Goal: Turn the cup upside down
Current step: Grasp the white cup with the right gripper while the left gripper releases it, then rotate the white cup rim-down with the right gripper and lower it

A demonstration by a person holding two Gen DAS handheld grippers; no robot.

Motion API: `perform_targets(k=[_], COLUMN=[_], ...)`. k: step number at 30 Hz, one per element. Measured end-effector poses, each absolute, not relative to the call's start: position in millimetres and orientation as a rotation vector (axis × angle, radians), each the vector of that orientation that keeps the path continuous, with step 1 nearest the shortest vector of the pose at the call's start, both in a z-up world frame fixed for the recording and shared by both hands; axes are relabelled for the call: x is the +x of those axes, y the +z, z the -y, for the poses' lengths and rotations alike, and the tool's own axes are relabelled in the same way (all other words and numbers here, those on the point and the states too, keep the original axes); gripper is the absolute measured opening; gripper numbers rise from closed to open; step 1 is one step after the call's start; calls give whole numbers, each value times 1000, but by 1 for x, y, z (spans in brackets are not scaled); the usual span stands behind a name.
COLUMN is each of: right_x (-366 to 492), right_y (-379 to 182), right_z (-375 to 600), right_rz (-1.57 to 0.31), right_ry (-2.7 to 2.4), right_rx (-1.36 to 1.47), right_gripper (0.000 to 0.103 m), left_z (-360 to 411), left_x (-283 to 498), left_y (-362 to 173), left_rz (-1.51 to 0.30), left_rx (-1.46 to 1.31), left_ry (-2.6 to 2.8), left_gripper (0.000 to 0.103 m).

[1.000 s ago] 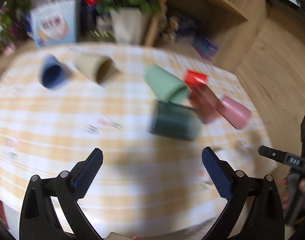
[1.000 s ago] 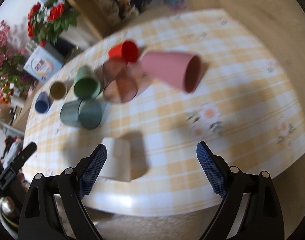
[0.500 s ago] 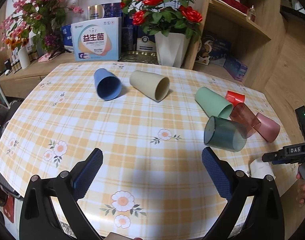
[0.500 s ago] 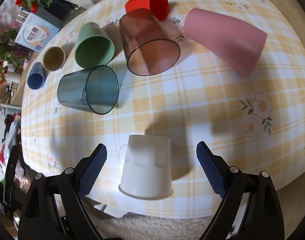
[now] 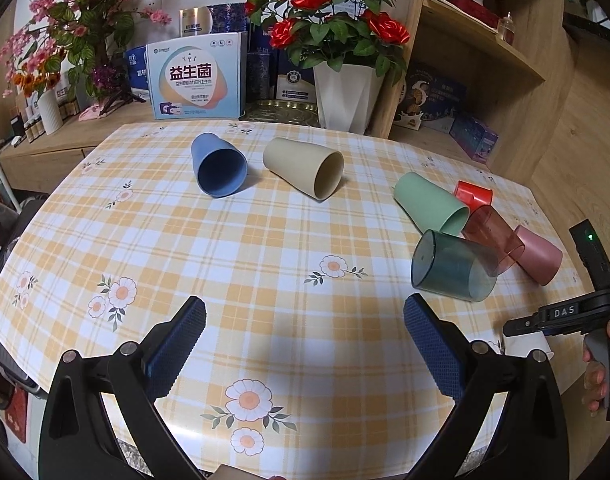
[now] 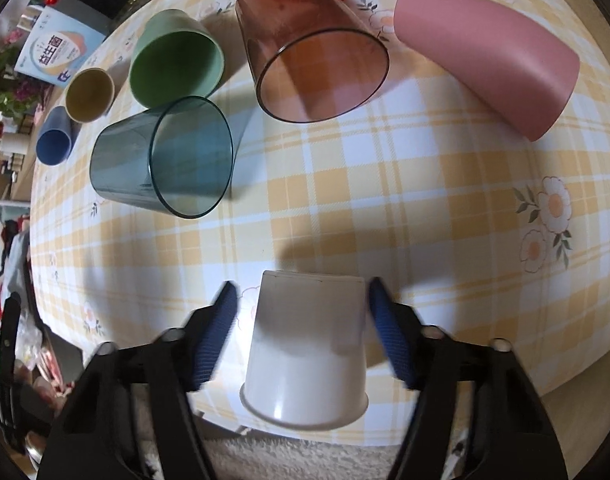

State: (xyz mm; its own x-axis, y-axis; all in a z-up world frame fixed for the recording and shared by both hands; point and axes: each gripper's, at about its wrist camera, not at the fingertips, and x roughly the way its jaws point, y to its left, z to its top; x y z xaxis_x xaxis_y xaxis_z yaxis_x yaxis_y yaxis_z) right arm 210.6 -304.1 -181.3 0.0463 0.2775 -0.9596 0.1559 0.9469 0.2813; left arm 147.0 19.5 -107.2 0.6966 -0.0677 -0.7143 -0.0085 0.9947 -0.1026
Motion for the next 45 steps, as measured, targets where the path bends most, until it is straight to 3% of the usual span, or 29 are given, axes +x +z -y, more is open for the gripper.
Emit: perform_targets(k=[6,22,29,45], right_x=[204,144,144,153], right_y=[-176,-127,-134,-150], right_z=[313,314,307,302], right_rz=[-1478,-1034,-982,-987], right_ry=[116,63,-24,-50], right_rx=[385,126,-13,-20], right_gripper=[52,52,52,52], left_z=[-14,-1,1,-1], left_x=[146,145,143,142], left_y=[-109,-110,-109,-113], left_rz=[-805,-809,-806,-815], left_rx=[-94,-75,-64,-74], left_ry=[-36,-39,-33,-27], left_gripper=[97,97,97,97])
